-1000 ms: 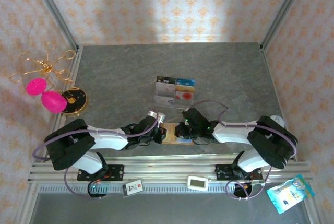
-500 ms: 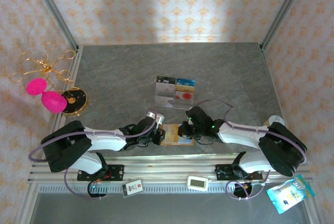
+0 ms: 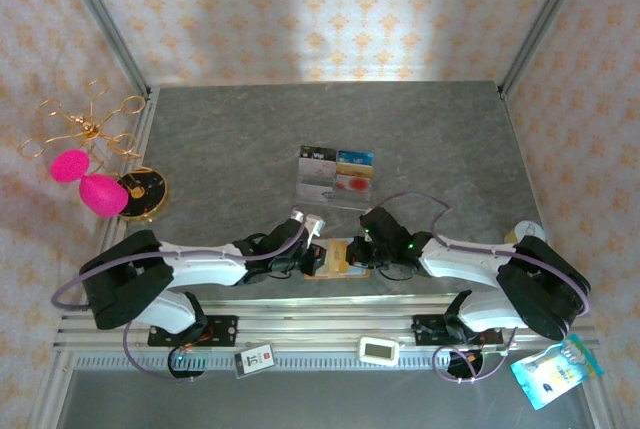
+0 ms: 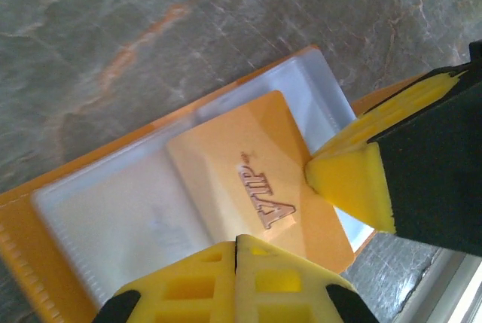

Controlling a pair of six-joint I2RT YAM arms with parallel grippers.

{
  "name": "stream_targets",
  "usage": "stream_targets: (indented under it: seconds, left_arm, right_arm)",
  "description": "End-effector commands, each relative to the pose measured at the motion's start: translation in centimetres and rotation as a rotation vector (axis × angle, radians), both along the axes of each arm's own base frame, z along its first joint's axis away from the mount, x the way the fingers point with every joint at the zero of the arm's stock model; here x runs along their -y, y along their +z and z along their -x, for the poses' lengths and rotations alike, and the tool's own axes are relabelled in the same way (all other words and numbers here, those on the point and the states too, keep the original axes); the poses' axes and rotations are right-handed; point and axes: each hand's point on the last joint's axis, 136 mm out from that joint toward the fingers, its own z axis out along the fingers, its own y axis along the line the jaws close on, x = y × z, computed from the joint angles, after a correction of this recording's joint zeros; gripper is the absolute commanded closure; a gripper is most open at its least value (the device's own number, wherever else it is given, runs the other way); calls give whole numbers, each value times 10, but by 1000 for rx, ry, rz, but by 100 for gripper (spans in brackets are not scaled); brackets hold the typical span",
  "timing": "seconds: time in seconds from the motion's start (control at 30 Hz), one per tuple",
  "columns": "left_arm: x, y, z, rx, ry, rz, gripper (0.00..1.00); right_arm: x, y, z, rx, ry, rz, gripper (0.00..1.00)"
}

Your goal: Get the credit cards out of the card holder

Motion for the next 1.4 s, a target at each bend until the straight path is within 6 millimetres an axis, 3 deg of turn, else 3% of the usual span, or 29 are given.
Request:
stream_targets:
  seconds: [0.0, 0.23, 0.37, 0.5, 0.6, 0.77, 0.9, 1.03, 1.37]
  left_arm:
    - [9, -5, 2, -5, -47, -14, 100]
    - [2, -28, 8, -56, -53, -78, 100]
    - [-4, -37, 14, -82, -52, -94, 100]
    - [-7, -42, 17, -93, -54, -107, 100]
    - [-7, -44, 18, -99, -62, -109, 100]
    - [-9, -41, 16, -89, -47, -108, 100]
    - [-8, -32, 11, -66, -26, -89, 100]
    - [-3, 0, -9, 5, 26, -20, 98]
    - [-13, 142, -60, 268, 205, 403, 75]
  right_arm:
    - [8, -7, -4, 30, -13, 31, 100]
    - [10, -12, -3, 26, -19, 34, 99]
    - [11, -18, 0, 12, -20, 30, 76]
    - [6, -21, 2, 3, -10, 5, 73]
    - [-2, -21, 1, -3, 4, -25, 76]
    - [11, -20, -4, 23, -43, 20, 100]
    - [30, -9, -7, 68, -85, 32, 100]
    - [33, 24, -17, 205, -81, -15, 100]
    - [15, 144, -50, 545, -146, -311, 100]
